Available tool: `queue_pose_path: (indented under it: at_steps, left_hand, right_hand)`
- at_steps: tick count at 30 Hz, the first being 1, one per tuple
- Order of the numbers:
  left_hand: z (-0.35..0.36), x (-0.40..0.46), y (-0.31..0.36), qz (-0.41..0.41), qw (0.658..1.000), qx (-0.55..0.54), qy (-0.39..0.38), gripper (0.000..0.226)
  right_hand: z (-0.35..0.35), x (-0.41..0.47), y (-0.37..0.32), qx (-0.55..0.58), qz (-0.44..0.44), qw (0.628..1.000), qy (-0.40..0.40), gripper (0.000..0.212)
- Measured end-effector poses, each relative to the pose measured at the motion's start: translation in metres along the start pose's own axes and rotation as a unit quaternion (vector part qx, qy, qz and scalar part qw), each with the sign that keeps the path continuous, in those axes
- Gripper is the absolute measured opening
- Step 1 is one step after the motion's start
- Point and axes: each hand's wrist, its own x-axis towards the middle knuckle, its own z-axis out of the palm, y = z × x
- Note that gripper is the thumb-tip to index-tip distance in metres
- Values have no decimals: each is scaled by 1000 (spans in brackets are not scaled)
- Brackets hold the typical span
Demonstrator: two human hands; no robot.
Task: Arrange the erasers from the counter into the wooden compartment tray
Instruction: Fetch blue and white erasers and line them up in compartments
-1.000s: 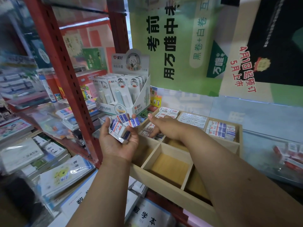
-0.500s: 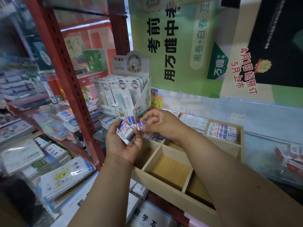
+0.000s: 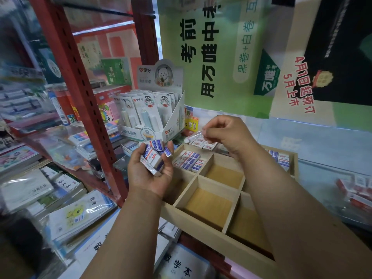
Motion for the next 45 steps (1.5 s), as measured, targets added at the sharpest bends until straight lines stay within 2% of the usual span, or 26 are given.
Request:
queue_pose_path:
  at_steps: [4,9,11,14,18,21,26,30,32,35,36,37,39,41,45]
  left_hand:
    - [0,-1,-1,2,1000,4,0,31]
    - [1,-2,0,0,1000,-2,-1,31]
    - [1,-2,0,-1,1000,-1,0,31]
    - [0,-2,0,-3,1000,0,4,31]
    - [0,-1,0,-5,1000,-2,5,33]
    - [0,-2,0,-5,1000,-4,5,33]
    - [-1,-1,1,-7,1000,-5,0,32]
    - [-1,1,0,-22,1000,11,-3,33]
    - [-2,3,1,-33,999,21,-3,36]
    - [-1,4,1,-52,998,41,-3,38]
    - [-1,4,0,-56,997,44,-5,37]
    - [0,4,0,-60,997,45,-7,35]
    - [-1,4,0,-62,997,50,-9,29]
    - [-1,4,0,-71,995,65,-10,28]
    - [-4,6,0,-94,992,80,-22,30]
  right_hand:
    - [3,5,11,-227,7,973,24,5]
    - [17,6,17,-380,19,925,-17,10]
    - [21,6,17,-405,29,913,-32,16]
    - [24,8,16,-382,68,920,-54,23]
    - [26,10,18,-374,149,908,-120,15]
    - [27,10,25,-391,106,909,-100,22]
    - [38,15,33,-509,118,848,-91,28]
    - [34,17,37,-479,112,866,-93,28]
    - [32,14,36,-434,102,891,-89,30]
    - [33,7,27,-269,24,961,-65,19]
    - [35,4,20,-200,0,977,-68,11]
    - [38,0,14,-142,-16,986,-83,13]
    - [45,-6,8,-85,-43,988,-123,27]
    - [51,-8,9,-91,-64,984,-138,34]
    - [55,-9,14,-79,-72,986,-129,33]
